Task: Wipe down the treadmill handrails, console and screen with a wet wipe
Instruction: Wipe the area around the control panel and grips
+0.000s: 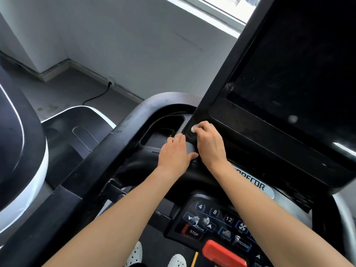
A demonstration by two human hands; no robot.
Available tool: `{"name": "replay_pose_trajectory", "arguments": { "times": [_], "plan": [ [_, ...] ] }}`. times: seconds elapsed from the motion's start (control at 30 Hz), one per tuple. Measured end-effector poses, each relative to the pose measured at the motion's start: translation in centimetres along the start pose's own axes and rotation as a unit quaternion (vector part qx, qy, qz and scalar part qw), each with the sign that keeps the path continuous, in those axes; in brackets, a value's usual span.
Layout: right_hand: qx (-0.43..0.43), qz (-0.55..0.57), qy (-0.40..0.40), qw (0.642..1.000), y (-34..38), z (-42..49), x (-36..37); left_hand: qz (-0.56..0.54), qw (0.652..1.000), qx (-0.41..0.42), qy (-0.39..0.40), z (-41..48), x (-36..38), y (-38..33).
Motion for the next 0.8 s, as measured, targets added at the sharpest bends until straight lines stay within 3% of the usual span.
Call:
{"name": "replay_pose_trajectory", "arguments": {
  "times": [0.33,0.57,0.8],
  "plan": [
    [0.001,-0.008,-0.045,0.999,-1.6,-1.8,-1.4,0.004,1.000,0.003,0.008,0.0,-0.1,0.0],
    [0.008,-0.007,-0.013,1.000,0.3,1.2,0.5,0.006,1.000,-0.001,0.004,-0.3,0.0,-0.1],
    [0.055,-0.033,-0.082,0.995,-4.0,-4.6,-4.0,0.040,0.999,0.005,-0.036,-1.1,-0.4,-1.4]
  ]
}}
Point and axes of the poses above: each hand's wrist, its own z-axis towards the middle knuckle, its own x-axis out of the palm, y = z × x, the point moved 8 cm from there along z, towards the middle knuckle, and after that the axes turned 14 degrees about z, right-handed, at the moved point
